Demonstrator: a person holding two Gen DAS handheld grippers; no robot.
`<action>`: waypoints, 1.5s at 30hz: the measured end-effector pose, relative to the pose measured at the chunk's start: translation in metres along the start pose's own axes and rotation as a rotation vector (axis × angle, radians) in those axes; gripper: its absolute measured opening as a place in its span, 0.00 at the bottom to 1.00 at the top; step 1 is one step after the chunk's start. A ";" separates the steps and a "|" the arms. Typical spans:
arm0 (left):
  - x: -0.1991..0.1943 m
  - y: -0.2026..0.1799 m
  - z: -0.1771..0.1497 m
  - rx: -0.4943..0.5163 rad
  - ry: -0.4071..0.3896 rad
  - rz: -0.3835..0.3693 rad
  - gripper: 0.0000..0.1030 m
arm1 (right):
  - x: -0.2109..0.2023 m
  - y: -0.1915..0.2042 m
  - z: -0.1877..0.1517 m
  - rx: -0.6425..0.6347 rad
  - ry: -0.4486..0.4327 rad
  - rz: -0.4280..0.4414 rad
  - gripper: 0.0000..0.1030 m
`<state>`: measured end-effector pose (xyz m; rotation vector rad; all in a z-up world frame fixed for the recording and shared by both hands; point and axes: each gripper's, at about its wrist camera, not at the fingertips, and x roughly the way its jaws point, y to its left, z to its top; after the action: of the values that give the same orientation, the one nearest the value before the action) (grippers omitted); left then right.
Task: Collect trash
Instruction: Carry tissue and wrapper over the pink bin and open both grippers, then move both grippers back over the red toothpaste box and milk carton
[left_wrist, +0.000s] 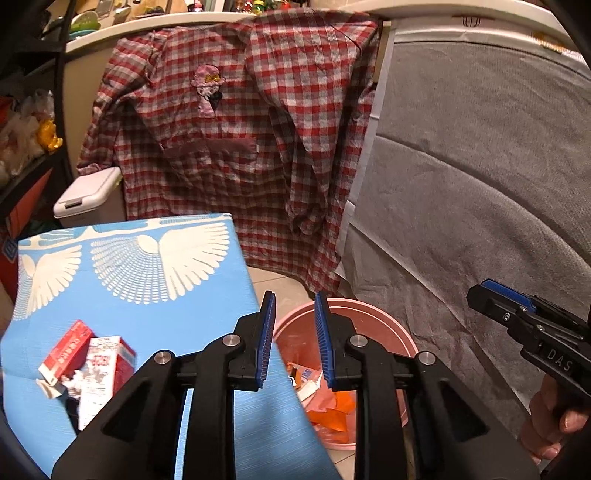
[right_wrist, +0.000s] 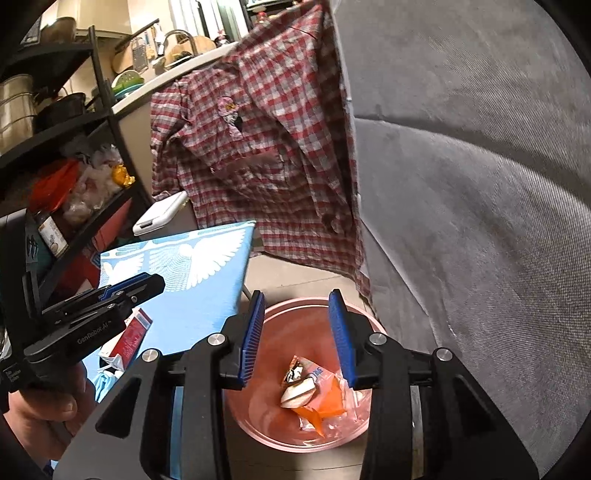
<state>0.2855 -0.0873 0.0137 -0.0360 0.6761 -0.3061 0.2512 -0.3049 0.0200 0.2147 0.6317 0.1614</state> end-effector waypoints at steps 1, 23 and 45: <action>-0.005 0.005 0.000 -0.003 -0.006 0.006 0.21 | -0.001 0.004 0.000 -0.002 -0.004 0.004 0.36; -0.122 0.167 -0.020 -0.097 -0.106 0.195 0.21 | -0.024 0.141 -0.014 -0.130 -0.122 0.173 0.37; -0.136 0.276 -0.064 -0.175 -0.053 0.276 0.21 | 0.063 0.265 -0.084 -0.235 0.109 0.267 0.55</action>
<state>0.2194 0.2199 0.0101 -0.1165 0.6445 0.0195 0.2284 -0.0228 -0.0161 0.0625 0.6852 0.5039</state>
